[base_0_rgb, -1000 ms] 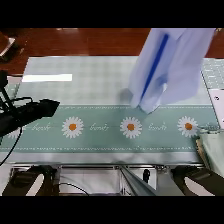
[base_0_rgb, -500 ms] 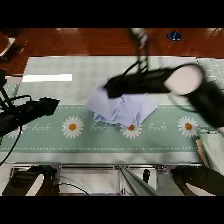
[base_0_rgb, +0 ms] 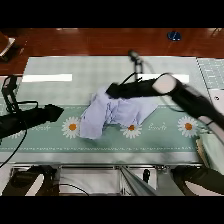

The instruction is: Fold the shirts.

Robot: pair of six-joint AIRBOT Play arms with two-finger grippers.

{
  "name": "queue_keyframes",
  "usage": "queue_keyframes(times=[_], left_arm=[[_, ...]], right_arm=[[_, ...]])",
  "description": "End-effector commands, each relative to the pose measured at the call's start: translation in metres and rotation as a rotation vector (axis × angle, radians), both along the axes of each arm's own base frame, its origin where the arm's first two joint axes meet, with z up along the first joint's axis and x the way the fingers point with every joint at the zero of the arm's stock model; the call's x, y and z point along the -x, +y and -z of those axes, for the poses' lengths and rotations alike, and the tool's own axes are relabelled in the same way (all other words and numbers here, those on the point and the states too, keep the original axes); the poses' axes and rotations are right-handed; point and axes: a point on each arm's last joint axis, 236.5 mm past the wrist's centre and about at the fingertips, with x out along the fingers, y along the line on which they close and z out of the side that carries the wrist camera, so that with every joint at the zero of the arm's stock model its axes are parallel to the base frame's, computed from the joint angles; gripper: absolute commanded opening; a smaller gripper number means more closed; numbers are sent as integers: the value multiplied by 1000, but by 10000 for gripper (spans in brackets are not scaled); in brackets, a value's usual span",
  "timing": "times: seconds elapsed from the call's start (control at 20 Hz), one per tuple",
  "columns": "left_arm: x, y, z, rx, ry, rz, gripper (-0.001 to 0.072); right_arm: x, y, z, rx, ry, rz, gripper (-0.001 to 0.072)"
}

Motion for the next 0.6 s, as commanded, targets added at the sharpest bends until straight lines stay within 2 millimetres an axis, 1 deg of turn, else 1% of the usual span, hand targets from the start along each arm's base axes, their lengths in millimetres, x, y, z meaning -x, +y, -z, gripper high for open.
queue_keyframes(times=[0.0,0.05,0.1,0.15,0.2,0.25,0.3,0.35,0.45,0.55], left_arm=[[21,5,33,-25,155,-2,506],[32,-2,50,6,231,7,506],[45,-16,70,64,310,32,506],[57,-31,86,130,368,64,506],[67,-43,100,190,417,79,506],[70,-49,112,225,447,76,506],[70,-50,124,232,465,72,506],[70,-53,129,241,481,91,506],[68,-62,138,287,526,107,506],[67,-67,154,323,597,73,506]], right_arm=[[-22,-154,-14,163,17,228,410],[-17,-206,-9,240,36,327,409],[-4,-254,1,308,67,418,409],[12,-286,14,331,109,490,409],[28,-305,29,322,154,547,409],[44,-316,45,298,192,580,409],[57,-316,60,263,223,587,409],[67,-309,75,214,257,589,409],[80,-281,103,117,327,552,407],[91,-262,125,97,387,508,407]])
